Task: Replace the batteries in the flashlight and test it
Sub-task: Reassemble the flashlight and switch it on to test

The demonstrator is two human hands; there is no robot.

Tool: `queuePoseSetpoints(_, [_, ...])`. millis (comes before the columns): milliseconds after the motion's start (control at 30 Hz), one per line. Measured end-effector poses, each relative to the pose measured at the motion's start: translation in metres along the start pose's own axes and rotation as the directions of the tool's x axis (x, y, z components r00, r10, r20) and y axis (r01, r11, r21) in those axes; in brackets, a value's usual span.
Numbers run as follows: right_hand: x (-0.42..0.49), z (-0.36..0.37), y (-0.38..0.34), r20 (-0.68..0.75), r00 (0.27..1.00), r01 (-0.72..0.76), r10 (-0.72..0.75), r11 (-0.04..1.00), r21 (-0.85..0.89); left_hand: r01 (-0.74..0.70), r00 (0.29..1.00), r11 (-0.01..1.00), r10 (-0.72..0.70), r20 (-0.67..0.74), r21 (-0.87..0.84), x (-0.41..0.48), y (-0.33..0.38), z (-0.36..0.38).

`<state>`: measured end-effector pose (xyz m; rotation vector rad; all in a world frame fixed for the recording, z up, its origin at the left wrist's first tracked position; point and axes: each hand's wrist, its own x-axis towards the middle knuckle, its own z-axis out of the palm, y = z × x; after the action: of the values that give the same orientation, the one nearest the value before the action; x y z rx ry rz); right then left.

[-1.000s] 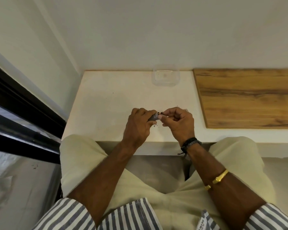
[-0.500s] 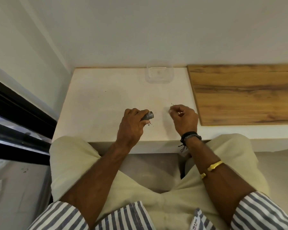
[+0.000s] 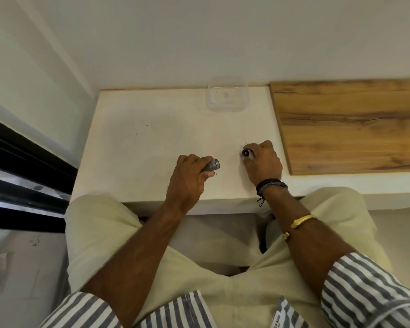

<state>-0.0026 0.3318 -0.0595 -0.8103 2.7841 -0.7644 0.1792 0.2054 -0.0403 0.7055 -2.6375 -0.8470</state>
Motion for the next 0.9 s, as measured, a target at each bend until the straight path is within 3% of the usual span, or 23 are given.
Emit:
queuePoseSetpoints(100, [-0.005,-0.006,-0.011,-0.075,0.995,0.07,-0.061,0.991,0.117,-0.001,1.0,1.0,0.001,-0.008,-0.005,0.0,-0.001,0.0])
queuePoseSetpoints(167, [-0.01,-0.01,-0.022,-0.111,0.99,0.117,-0.088,0.95,0.289,0.005,1.0,1.0,-0.005,-0.019,-0.012,0.0,-0.001,-0.001])
queuePoseSetpoints(267, [-0.021,-0.017,-0.034,-0.07,0.995,0.102,-0.077,0.858,0.503,0.013,1.0,1.0,-0.013,-0.026,-0.012,0.001,0.0,-0.002])
queuePoseSetpoints(467, [-0.036,-0.031,-0.044,0.052,0.96,0.199,-0.275,0.803,0.562,-0.032,0.998,0.999,0.03,-0.059,-0.022,-0.002,0.005,-0.007])
queuePoseSetpoints(900, [-0.045,-0.038,-0.046,0.043,0.93,0.302,-0.366,0.825,0.477,-0.071,0.997,0.997,0.072,-0.024,0.026,-0.003,0.006,-0.012])
